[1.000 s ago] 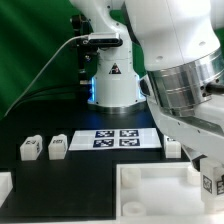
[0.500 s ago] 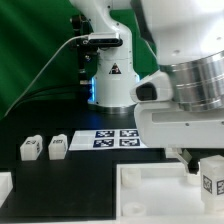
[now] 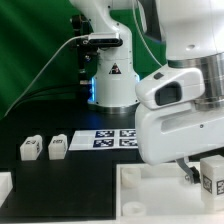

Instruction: Assemble one leg

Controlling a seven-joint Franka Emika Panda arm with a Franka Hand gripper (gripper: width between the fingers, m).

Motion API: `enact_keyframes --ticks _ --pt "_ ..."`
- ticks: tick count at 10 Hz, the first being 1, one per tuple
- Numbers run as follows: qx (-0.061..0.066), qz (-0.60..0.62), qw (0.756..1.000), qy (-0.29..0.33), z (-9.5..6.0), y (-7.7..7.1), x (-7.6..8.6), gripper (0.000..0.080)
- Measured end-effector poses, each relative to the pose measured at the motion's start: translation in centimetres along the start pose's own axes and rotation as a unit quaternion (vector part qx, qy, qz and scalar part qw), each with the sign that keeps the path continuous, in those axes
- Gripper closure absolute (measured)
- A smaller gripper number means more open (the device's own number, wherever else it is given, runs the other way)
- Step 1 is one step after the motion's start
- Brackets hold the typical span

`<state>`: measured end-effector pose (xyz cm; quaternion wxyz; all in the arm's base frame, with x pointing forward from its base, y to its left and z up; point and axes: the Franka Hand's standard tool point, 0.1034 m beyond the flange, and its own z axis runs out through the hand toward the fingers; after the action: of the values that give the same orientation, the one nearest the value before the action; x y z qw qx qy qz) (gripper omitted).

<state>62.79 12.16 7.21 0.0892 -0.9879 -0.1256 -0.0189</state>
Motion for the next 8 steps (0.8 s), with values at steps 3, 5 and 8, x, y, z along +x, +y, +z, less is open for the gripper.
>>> enact_keyframes --ticks 3,5,8 --pt "0.010 0.019 1.000 0.001 0.27 0.56 -0.09 0.0392" --pt "0.012 0.118 0.993 0.001 0.28 0.69 -0.09 0.0504" --pt "0.009 0.323 0.946 0.000 0.05 0.74 0.26 0.0504"
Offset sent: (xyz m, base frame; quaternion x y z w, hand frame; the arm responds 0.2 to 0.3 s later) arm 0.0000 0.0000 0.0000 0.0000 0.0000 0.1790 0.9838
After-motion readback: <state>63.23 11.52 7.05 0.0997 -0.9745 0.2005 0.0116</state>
